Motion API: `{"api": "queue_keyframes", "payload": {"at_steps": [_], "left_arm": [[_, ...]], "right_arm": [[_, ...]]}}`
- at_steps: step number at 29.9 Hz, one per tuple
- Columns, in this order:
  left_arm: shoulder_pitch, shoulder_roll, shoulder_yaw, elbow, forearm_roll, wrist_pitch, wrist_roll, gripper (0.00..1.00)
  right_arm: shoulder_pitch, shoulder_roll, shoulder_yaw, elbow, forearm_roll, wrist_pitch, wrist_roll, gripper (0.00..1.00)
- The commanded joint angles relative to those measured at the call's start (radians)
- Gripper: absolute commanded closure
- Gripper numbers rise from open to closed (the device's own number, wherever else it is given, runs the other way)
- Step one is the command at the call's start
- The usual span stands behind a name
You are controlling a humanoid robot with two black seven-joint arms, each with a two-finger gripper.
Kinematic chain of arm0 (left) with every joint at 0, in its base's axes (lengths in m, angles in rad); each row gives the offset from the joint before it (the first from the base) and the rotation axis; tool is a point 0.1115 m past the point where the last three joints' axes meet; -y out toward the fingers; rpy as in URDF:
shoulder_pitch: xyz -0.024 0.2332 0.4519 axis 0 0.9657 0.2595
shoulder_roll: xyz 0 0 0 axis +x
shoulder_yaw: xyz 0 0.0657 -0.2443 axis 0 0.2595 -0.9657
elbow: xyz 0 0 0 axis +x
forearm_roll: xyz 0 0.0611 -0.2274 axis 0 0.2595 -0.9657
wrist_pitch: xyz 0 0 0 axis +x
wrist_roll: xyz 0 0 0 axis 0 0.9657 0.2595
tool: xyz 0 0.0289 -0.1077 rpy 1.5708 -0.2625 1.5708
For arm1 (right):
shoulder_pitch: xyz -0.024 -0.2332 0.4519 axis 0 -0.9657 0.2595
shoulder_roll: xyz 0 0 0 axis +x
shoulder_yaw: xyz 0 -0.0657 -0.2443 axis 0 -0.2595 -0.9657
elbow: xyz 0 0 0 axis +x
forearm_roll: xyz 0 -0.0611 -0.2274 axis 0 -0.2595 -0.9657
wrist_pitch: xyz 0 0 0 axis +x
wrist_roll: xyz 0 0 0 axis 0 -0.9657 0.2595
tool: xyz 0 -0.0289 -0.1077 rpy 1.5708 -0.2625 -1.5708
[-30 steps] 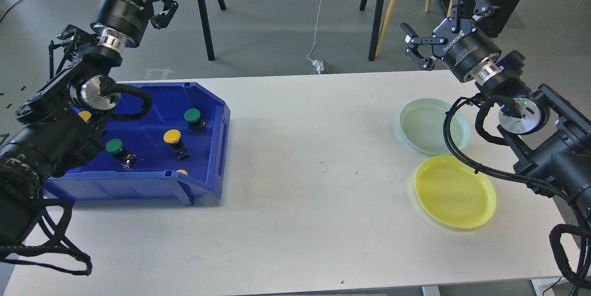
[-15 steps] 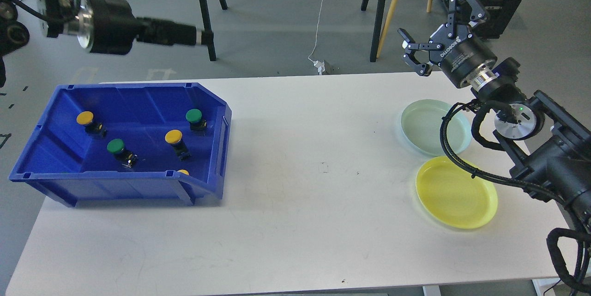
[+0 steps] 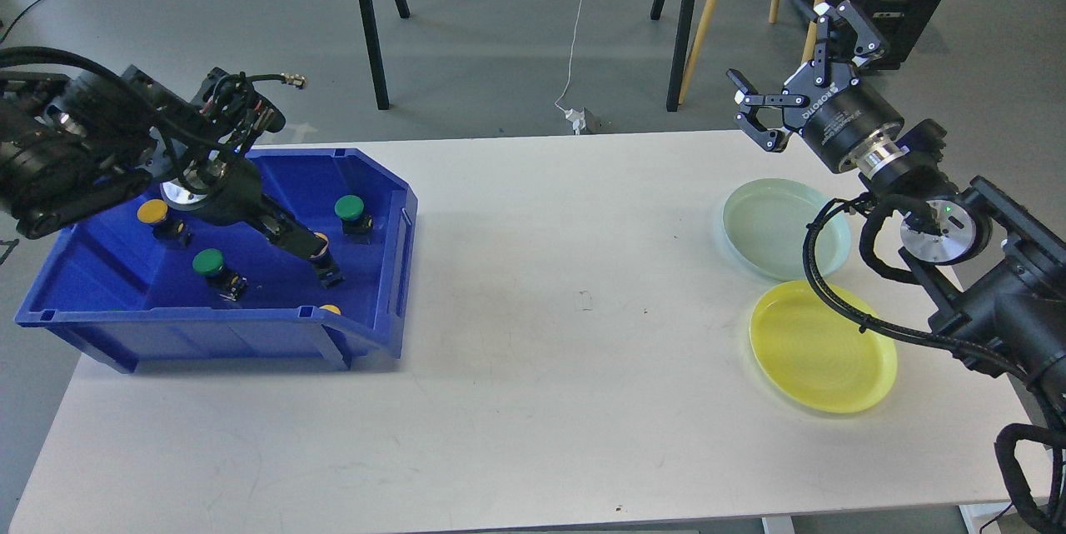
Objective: Pass button and place on color plate
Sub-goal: 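Lower the left gripper into the bin and grasp a yellow-capped button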
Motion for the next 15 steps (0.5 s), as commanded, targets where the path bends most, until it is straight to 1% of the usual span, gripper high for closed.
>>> {"api": "queue_keyframes", "payload": {"at_steps": [1, 10, 15], "left_arm": [[0.037, -0.027, -0.033, 0.065, -0.005, 0.007, 0.000, 0.02], [0.082, -0.052, -0.104, 0.076, -0.008, 0.007, 0.000, 0.02], [0.135, -0.072, -0.147, 0.134, -0.006, 0.007, 0.000, 0.02]], "right_arm": [[0.000, 0.000, -0.001, 0.000, 0.000, 0.000, -0.002, 0.00], [-0.012, 0.000, -0.004, 0.000, -0.002, 0.000, 0.000, 0.00], [-0.020, 0.000, -0.004, 0.000, -0.002, 0.000, 0.000, 0.00]]}}
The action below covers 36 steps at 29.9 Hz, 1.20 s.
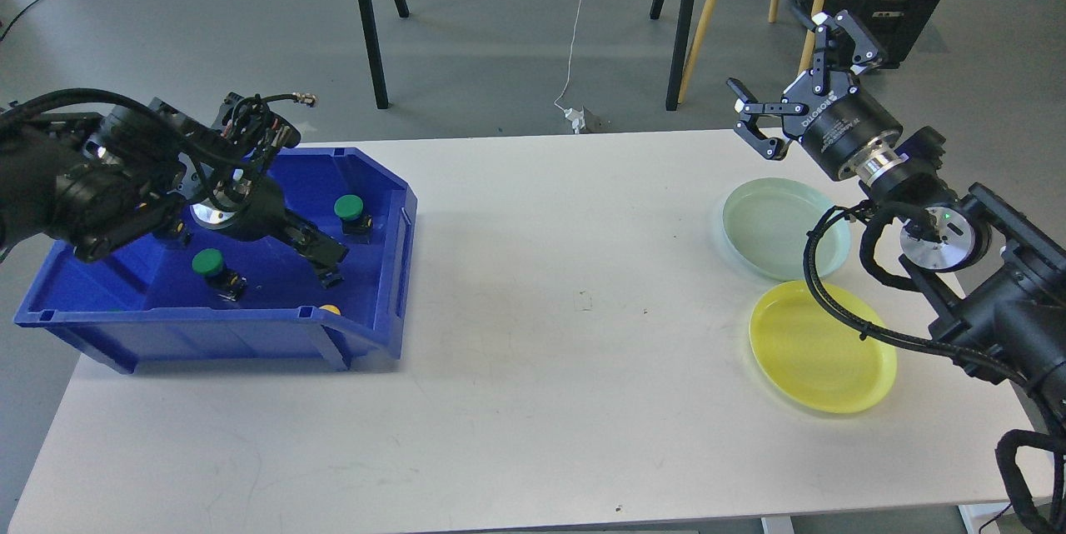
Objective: Pass button and place on color plate
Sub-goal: 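Lower the left gripper into the bin and grasp a yellow-capped button, then lift the button and extend the left arm toward the right gripper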
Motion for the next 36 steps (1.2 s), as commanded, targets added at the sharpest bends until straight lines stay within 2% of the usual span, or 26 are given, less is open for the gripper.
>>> {"api": "queue_keyframes", "payload": {"at_steps": [1, 10, 14, 16, 22, 23, 25, 26, 29, 32, 34, 36], "left_arm": [[0.030, -0.020, -0.015, 0.043, 0.000, 0.000, 0.000, 0.02], [0.082, -0.088, -0.015, 0.165, 0.000, 0.014, 0.000, 0.09], [0.102, -0.092, -0.015, 0.180, 0.000, 0.018, 0.000, 0.21], [0.104, -0.092, -0.015, 0.182, 0.002, 0.024, 0.000, 0.31], [0.102, -0.092, -0.013, 0.183, 0.002, 0.037, 0.000, 0.44], [0.102, -0.092, -0.013, 0.186, 0.003, 0.037, 0.000, 0.54], [0.104, -0.089, -0.012, 0.186, 0.005, 0.041, 0.000, 0.90], [0.102, -0.088, -0.013, 0.186, 0.005, 0.047, 0.000, 0.96], [0.093, -0.091, -0.015, 0.182, 0.008, 0.055, 0.000, 0.99], [0.052, -0.038, -0.039, 0.116, 0.003, 0.043, 0.000, 0.98], [0.001, 0.080, -0.097, 0.016, 0.000, 0.025, 0.000, 0.97], [-0.048, 0.238, -0.194, -0.167, 0.000, -0.012, 0.000, 0.97]], "right_arm": [[-0.006, -0.001, 0.001, 0.000, 0.000, 0.000, 0.000, 0.00], [-0.015, -0.001, 0.001, 0.000, 0.000, 0.000, 0.000, 0.00], [-0.021, -0.001, 0.001, 0.000, 0.000, 0.000, 0.000, 0.00], [-0.026, -0.001, 0.001, 0.000, 0.000, 0.000, 0.000, 0.00], [-0.032, -0.001, 0.001, 0.000, 0.000, 0.000, 0.000, 0.00], [-0.035, 0.001, 0.001, 0.000, 0.000, 0.000, 0.000, 0.00], [-0.038, 0.001, 0.001, 0.000, 0.000, 0.000, 0.000, 0.00], [-0.040, -0.001, 0.001, 0.000, 0.000, 0.000, 0.000, 0.00], [-0.043, -0.001, 0.002, 0.000, 0.002, 0.000, 0.000, 0.00], [-0.043, -0.001, 0.002, 0.000, 0.002, 0.000, 0.000, 0.00], [-0.044, -0.002, 0.004, 0.000, 0.002, 0.000, 0.000, 0.00], [-0.044, -0.011, 0.004, 0.000, 0.002, 0.000, 0.000, 0.00]]}}
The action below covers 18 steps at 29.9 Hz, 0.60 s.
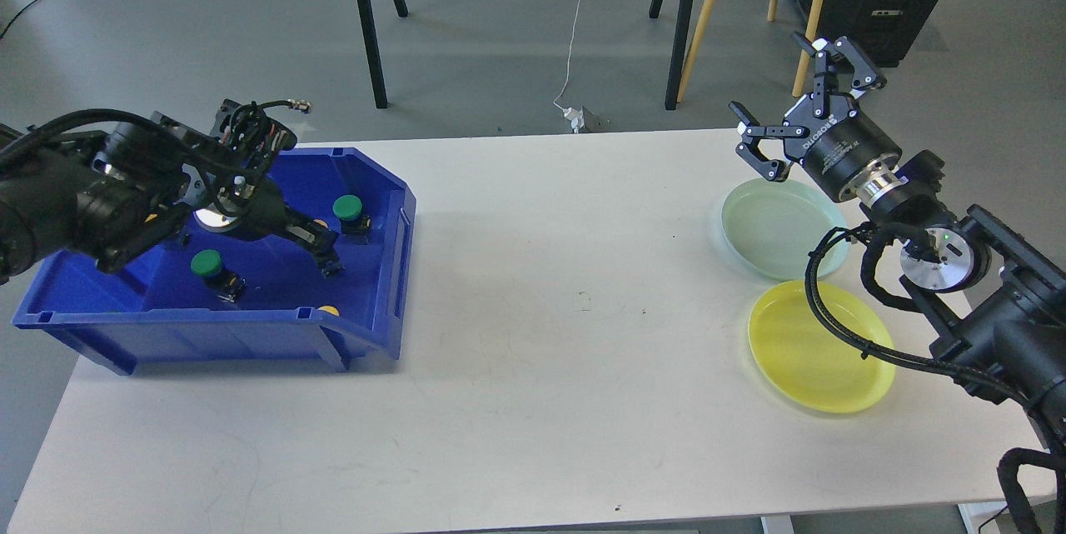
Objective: Pass button and place on color plate
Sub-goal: 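Lift the button and extend the left arm toward the right gripper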
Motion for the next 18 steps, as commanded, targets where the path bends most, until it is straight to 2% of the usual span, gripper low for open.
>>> {"api": "queue_keyframes", "payload": {"at_steps": [1, 3, 5, 8, 10, 12, 16, 18], "left_arm": [[-0.081, 0.249, -0.159, -0.288, -0.001, -0.038, 0.000, 0.97], [-0.093, 0.373, -0.280, -0.450, -0.002, -0.038, 0.000, 0.96], [-0.083, 0.423, -0.396, -0.556, -0.042, -0.038, 0.000, 0.96], [-0.021, 0.398, -0.520, -0.620, -0.272, -0.038, 0.000, 0.96], [0.006, 0.299, -0.580, -0.611, -0.428, -0.038, 0.000, 0.95], [0.014, 0.138, -0.611, -0.552, -0.499, -0.038, 0.000, 0.95], [0.025, -0.189, -0.621, -0.276, -0.518, -0.038, 0.000, 0.95], [0.039, -0.305, -0.635, -0.158, -0.524, -0.038, 0.000, 0.94]], "right_arm": [[-0.003, -0.017, 0.000, 0.002, 0.000, 0.000, 0.000, 0.00], [-0.005, -0.024, 0.000, 0.003, 0.000, 0.000, 0.000, 0.00], [-0.011, -0.038, -0.001, 0.012, 0.002, 0.000, 0.000, 0.00], [-0.022, -0.085, -0.004, 0.035, 0.002, 0.000, 0.000, 0.00], [-0.035, -0.135, -0.007, 0.089, -0.015, 0.000, -0.002, 0.00], [-0.042, -0.187, -0.044, 0.135, -0.050, 0.000, -0.005, 0.00], [-0.039, -0.328, -0.131, 0.267, -0.123, 0.000, -0.009, 0.00], [-0.051, -0.400, -0.145, 0.342, -0.123, 0.000, -0.011, 0.00]]}}
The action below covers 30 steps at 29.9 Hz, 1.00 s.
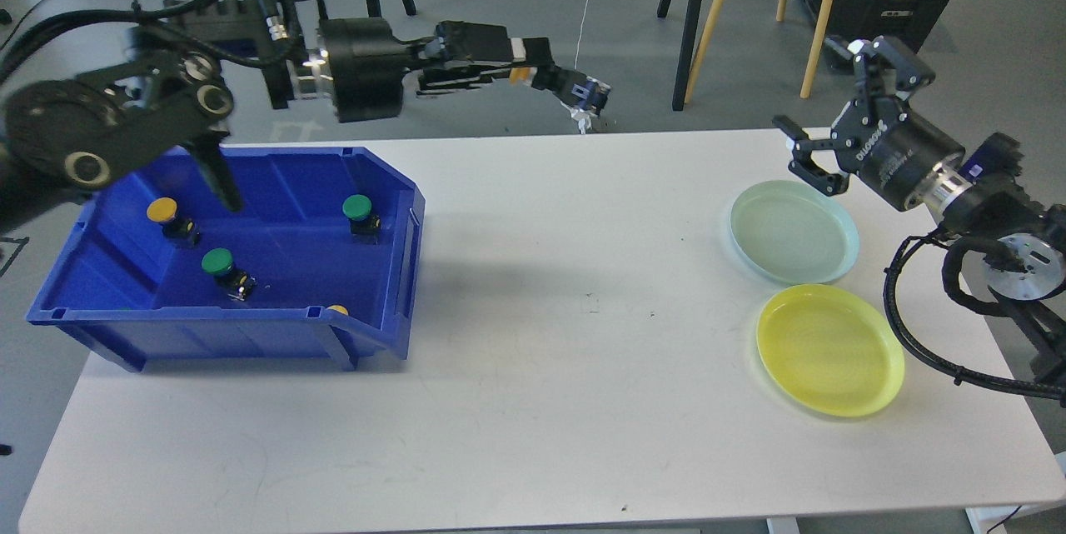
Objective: Pass button and place on color plate
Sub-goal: 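Lift the button and extend the left arm toward the right gripper, then close the right gripper on the button held by the left gripper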
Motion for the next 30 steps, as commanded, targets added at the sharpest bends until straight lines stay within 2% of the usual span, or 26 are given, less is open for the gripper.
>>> {"api": "queue_keyframes", "payload": {"at_steps": [1, 4, 7, 9, 13, 16, 22, 27, 30], "left_arm": [[0.023, -0.222, -0.035, 0.211, -0.015, 0.000, 0.000, 0.94], [0.049, -0.295, -0.085, 0.277, -0.015, 0.000, 0.000, 0.94], [0.069, -0.308, -0.108, 0.300, -0.017, 0.000, 0.000, 0.94], [0.070, -0.306, -0.113, 0.300, -0.017, 0.000, 0.000, 0.94], [0.070, -0.306, -0.113, 0.299, -0.017, 0.000, 0.000, 0.94], [0.070, -0.309, -0.111, 0.299, -0.017, 0.000, 0.000, 0.93], [0.072, -0.314, -0.113, 0.300, -0.017, 0.000, 0.000, 0.93], [0.070, -0.314, -0.114, 0.300, -0.017, 0.000, 0.000, 0.93], [0.070, -0.314, -0.114, 0.299, -0.017, 0.000, 0.000, 0.93]], "right_arm": [[-0.025, -0.125, -0.035, 0.135, -0.010, 0.000, -0.004, 0.00], [-0.074, -0.150, -0.027, 0.216, -0.009, 0.000, -0.009, 0.00], [-0.080, -0.135, -0.035, 0.246, -0.009, 0.000, -0.028, 0.00], [-0.079, -0.087, -0.036, 0.246, -0.007, 0.000, -0.047, 0.00], [-0.068, 0.002, -0.027, 0.232, 0.062, 0.000, -0.050, 0.00], [-0.058, 0.013, -0.030, 0.216, 0.161, 0.000, -0.051, 0.00], [-0.045, 0.031, -0.035, 0.201, 0.191, 0.000, -0.056, 0.01], [-0.031, 0.052, -0.041, 0.198, 0.189, 0.000, -0.097, 0.01], [-0.013, 0.056, -0.045, 0.193, 0.189, 0.000, -0.107, 0.02]]}}
